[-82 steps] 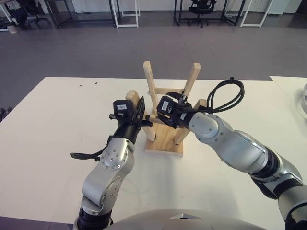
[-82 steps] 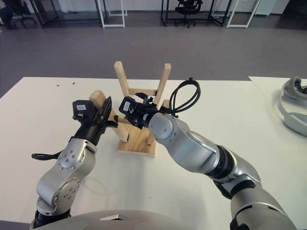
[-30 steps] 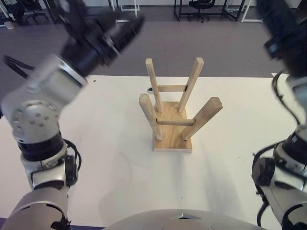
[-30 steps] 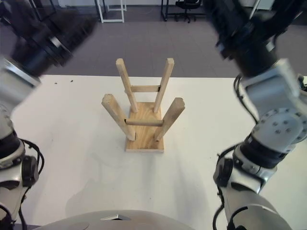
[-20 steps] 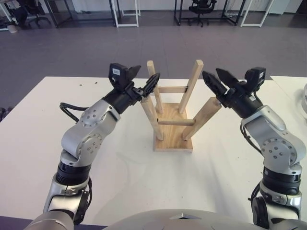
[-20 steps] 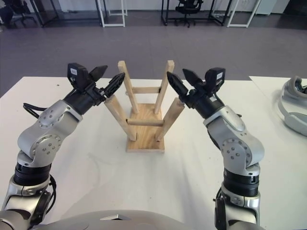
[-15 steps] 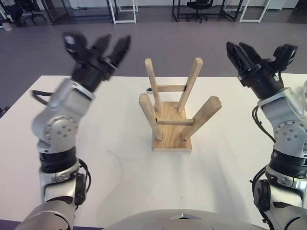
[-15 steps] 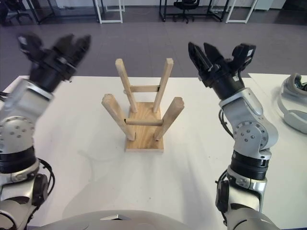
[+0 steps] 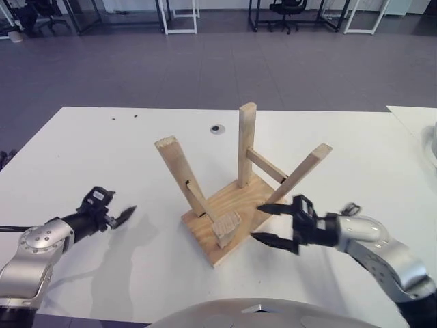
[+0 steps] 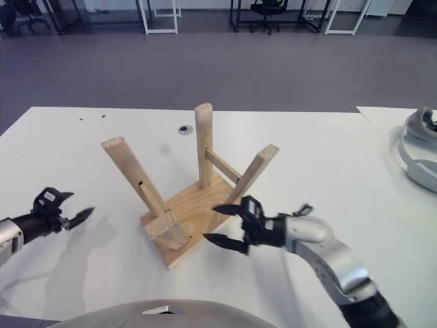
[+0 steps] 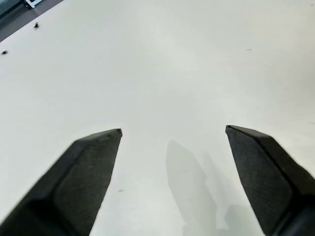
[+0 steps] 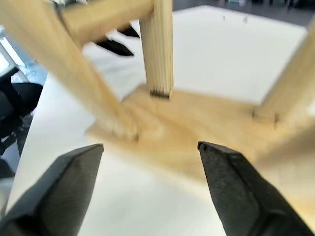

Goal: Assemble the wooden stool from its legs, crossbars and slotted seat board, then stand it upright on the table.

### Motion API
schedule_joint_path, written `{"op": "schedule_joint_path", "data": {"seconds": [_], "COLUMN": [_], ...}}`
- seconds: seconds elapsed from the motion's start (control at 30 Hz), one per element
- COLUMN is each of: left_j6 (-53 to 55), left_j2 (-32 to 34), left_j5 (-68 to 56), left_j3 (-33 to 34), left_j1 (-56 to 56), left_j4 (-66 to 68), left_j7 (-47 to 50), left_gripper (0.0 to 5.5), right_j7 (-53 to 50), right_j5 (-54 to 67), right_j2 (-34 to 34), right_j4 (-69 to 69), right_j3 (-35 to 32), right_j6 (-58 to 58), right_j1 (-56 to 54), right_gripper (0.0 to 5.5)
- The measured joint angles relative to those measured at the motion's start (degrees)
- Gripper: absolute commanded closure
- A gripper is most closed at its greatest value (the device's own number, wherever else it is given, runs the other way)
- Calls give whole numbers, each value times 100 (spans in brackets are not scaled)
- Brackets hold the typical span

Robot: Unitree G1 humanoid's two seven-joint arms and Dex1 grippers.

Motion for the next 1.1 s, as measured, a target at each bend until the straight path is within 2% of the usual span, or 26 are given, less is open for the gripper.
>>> {"op": "schedule_joint_path", "data": {"seconds": [0.1, 0.2, 0.3, 0.4, 0.53, 0.6, 0.67, 0.77, 0.87, 1.1], "left_j6": [235, 392, 403, 256, 107, 85, -14, -168, -99, 712], "left_j2": [21, -159, -398, -848, -1991, -2207, -2228, -1965, -1658, -1750], "left_j5": [-2, 213, 660, 1050, 1304, 1281, 1238, 1175, 1172, 1146], "left_j3": [-344, -941, -1654, -1904, -1617, -1602, -1568, -1155, -1008, -1674], "left_j1": [304, 92, -589, -1256, -2006, -2024, -1937, -1435, -869, -466], "left_j4": [-510, -690, -532, 1, 1157, 1171, 1121, 911, 342, -745], "left_j7": [-344, -302, -263, 190, 1400, 1448, 1358, 1183, 951, 849], "left_gripper": [160, 160, 160, 160, 160, 160, 160, 160, 160, 160], "right_j7": [308, 49, -496, -362, -168, -540, -1098, -1938, -2233, -2261], "right_j5": [11, -502, -1355, -1958, -1949, -1884, -1863, -1854, -2020, -2155], "right_j2": [-104, 188, 913, 1417, 1368, 1384, 1452, 1673, 1672, 1681], "right_j4": [1235, 3145, 4913, 5743, 5200, 4580, 3849, 2853, 2564, 2078], "right_j3": [-493, -588, -249, 318, 291, 71, -166, -496, -515, -291], "right_j6": [-250, -797, -1550, -2297, -2684, -2559, -2281, -1757, -1533, -1050], "right_j1": [-245, -1646, -2792, -3034, -2416, -1863, -1272, -472, -358, -312], "right_gripper": [189, 189, 189, 189, 189, 189, 189, 189, 189, 189]}}
